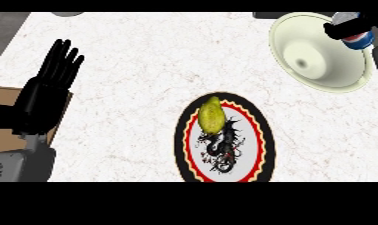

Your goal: Pick the can from the plate and place it in the bowl

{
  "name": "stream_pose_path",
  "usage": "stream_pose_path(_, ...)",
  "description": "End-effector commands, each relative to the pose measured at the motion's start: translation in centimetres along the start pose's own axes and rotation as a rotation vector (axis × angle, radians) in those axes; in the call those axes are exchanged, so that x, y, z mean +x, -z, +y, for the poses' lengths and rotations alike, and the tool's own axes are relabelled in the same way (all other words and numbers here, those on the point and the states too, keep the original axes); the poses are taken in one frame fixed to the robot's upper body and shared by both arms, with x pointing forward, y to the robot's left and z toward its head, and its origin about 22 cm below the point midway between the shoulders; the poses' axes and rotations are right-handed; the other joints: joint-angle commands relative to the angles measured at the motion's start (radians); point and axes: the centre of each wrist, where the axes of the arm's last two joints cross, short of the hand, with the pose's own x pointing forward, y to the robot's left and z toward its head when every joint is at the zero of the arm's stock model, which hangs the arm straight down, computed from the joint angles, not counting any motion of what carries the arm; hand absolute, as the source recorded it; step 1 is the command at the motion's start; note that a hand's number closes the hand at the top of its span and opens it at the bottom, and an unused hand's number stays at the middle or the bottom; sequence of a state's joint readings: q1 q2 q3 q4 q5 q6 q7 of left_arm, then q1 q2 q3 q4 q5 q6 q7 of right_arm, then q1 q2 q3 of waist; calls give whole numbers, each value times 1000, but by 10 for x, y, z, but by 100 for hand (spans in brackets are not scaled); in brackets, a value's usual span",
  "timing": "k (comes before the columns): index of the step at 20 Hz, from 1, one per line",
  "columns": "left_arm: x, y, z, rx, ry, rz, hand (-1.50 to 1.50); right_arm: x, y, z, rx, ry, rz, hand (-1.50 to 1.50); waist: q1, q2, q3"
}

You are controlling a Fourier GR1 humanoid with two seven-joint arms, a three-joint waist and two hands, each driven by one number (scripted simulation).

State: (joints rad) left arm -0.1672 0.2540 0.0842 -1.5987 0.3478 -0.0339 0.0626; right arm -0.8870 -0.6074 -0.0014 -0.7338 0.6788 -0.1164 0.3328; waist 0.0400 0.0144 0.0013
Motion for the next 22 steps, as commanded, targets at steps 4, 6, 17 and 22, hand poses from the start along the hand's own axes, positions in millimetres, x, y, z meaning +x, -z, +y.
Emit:
stream_pose_path(4,0,2,-12,-35,-6,-9,0,-31,15,25,163,70,199,150,26,12,2)
stream_pose_path(6,0,9,-1,-23,-20,1,0,-35,15,32,248,99,168,-150,19,13,1)
stream_pose_path(17,-4,14,-10,-16,-7,-18,0,-35,19,26,11,618,-11,-150,5,13,5)
stream_pose_path(22,-10,6,2,-10,3,-3,0,-64,22,8,-108,803,53,-150,5,9,2)
